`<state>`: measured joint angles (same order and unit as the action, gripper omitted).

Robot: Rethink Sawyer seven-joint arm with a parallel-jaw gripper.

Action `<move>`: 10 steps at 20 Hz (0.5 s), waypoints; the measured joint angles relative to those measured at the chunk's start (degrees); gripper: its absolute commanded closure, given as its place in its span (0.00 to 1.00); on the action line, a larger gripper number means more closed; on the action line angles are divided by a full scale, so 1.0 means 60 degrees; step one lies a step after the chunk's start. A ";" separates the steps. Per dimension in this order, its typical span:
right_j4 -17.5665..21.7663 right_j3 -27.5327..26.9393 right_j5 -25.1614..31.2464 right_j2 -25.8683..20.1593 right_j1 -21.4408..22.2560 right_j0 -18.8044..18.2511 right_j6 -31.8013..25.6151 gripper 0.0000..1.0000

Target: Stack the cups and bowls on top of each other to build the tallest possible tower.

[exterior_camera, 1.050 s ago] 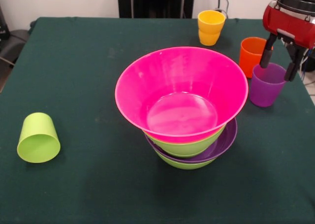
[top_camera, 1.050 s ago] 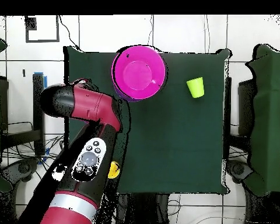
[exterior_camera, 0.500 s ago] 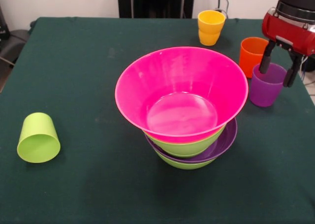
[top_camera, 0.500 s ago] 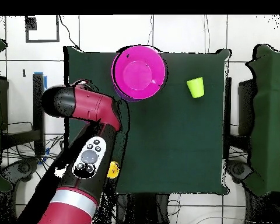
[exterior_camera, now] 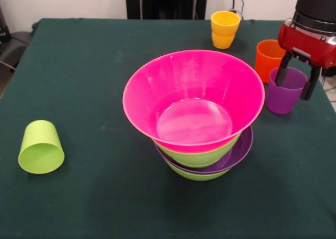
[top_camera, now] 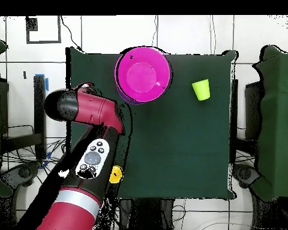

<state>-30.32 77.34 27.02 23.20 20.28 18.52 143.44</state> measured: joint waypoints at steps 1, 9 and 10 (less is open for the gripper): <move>-0.0002 -0.0001 -0.0004 0.0001 -0.0004 0.0004 0.0000 0.00; -0.0032 0.0000 -0.0002 0.0001 -0.0019 0.0093 0.0000 0.00; -0.0032 0.0000 -0.0002 0.0000 -0.0019 0.0103 0.0000 0.00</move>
<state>-30.51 77.34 27.01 23.20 20.17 19.14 143.44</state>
